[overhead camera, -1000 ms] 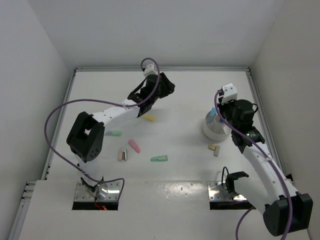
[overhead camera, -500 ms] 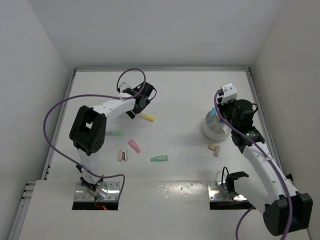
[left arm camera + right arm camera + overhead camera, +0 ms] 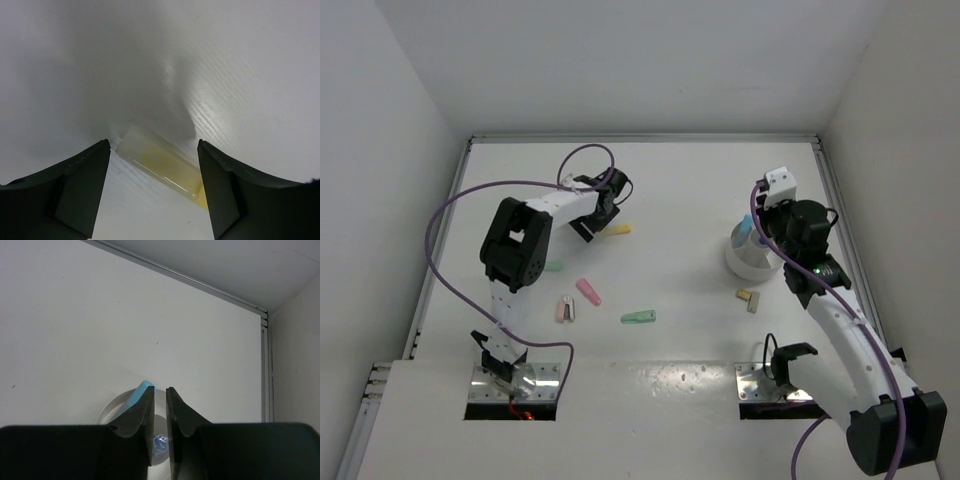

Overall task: Sort the stationery into containers
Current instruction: Pick up the pen from the center of the board.

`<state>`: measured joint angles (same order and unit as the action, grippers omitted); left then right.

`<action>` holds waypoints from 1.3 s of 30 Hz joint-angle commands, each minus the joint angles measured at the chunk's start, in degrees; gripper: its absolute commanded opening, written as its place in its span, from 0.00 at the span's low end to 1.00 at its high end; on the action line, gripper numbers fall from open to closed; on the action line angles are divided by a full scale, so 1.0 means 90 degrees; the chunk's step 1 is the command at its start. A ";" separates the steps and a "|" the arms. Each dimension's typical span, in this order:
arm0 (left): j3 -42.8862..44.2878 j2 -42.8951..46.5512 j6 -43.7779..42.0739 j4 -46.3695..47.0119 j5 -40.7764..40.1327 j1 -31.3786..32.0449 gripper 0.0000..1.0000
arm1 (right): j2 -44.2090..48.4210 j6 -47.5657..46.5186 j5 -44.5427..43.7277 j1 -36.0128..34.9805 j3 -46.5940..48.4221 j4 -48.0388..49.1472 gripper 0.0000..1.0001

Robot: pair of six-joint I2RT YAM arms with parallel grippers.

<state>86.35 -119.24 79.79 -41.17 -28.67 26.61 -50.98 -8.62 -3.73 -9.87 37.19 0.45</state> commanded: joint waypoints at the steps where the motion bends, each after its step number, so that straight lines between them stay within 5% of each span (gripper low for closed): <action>1: 0.0386 -0.0061 0.0070 -0.0006 0.0031 -0.0037 0.76 | 0.0098 -0.0018 0.0043 0.0022 -0.0059 0.0272 0.15; 17: 0.0103 -0.0101 0.0323 -0.0133 0.0393 0.0090 0.76 | 0.0098 -0.0018 0.0043 0.0022 -0.0060 0.0272 0.15; 29: 0.1450 -0.1185 0.0607 -0.1118 0.0696 0.0032 0.70 | 0.0215 0.0040 0.0043 0.0022 -0.0060 0.0272 0.15; 39: 0.0446 -0.0833 0.0539 -0.1324 0.0412 0.0032 0.56 | 0.0460 0.0099 0.0180 0.0022 -0.0002 0.0214 0.14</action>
<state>94.96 -125.01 84.12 -48.88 -26.09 26.94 -47.94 -8.56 -3.38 -9.87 36.73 0.40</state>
